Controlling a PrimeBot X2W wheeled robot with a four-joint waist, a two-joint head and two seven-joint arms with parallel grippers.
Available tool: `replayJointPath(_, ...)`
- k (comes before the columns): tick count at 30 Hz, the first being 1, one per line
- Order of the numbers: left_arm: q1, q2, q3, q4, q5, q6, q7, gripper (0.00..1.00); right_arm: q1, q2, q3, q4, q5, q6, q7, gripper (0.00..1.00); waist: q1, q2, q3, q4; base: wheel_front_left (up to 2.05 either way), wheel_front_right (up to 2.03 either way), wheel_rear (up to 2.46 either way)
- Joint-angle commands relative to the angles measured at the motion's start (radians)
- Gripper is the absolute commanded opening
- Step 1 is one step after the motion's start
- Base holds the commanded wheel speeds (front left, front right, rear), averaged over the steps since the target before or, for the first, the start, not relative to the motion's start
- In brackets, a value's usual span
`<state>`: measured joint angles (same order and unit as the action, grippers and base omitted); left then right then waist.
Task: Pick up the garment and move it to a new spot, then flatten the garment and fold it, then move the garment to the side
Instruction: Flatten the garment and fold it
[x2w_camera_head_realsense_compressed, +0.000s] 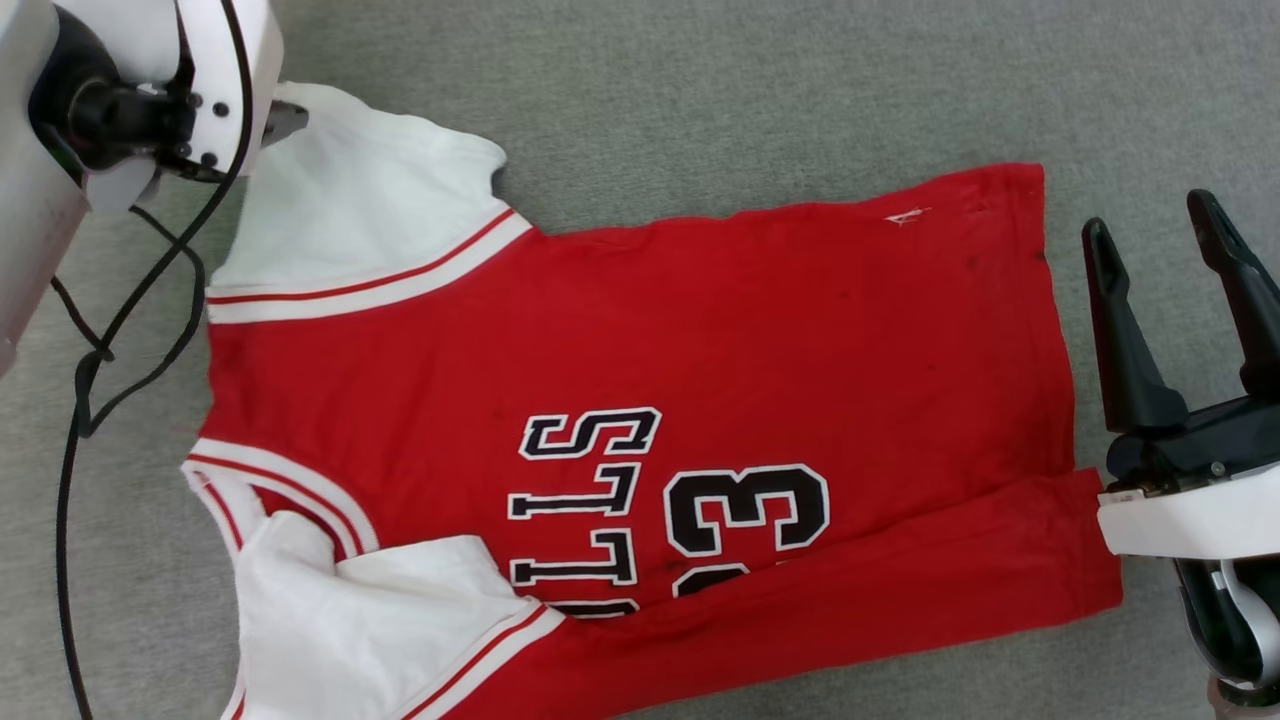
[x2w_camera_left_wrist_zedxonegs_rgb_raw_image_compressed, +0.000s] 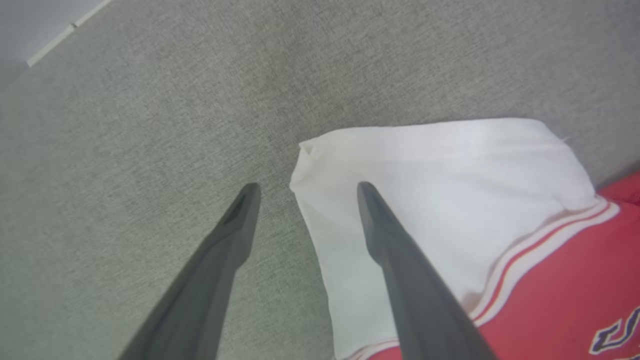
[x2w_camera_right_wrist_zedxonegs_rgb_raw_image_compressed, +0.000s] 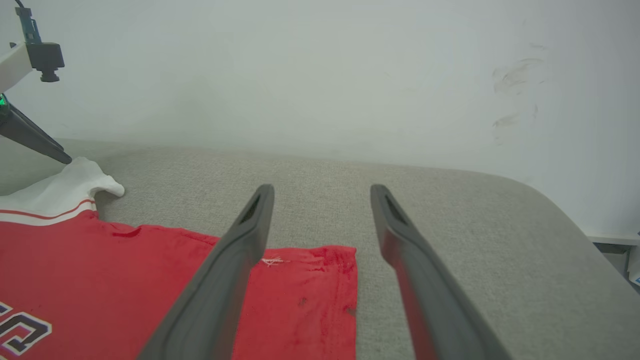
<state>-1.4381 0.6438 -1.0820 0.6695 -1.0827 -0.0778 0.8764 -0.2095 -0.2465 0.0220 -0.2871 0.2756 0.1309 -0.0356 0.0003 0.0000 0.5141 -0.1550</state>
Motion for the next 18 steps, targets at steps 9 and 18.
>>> replayJointPath(9, 0.09, -0.027, -0.032, 0.051, -0.031, -0.029, 0.01, 0.0, -0.035, -0.017, -0.004, 0.032, 0.005, 0.0, -0.007, 1.0, -0.0003, 0.0, 0.014, -0.017, 0.0, 0.0, 0.0)
replayJointPath(18, 0.05, -0.044, -0.051, 0.02, 0.008, -0.047, -0.081, 0.0, -0.156, -0.172, 0.005, 0.043, -0.004, 0.0, 0.102, 1.0, -0.0003, 0.0, -0.061, 0.025, 0.0, 0.0, 0.0)
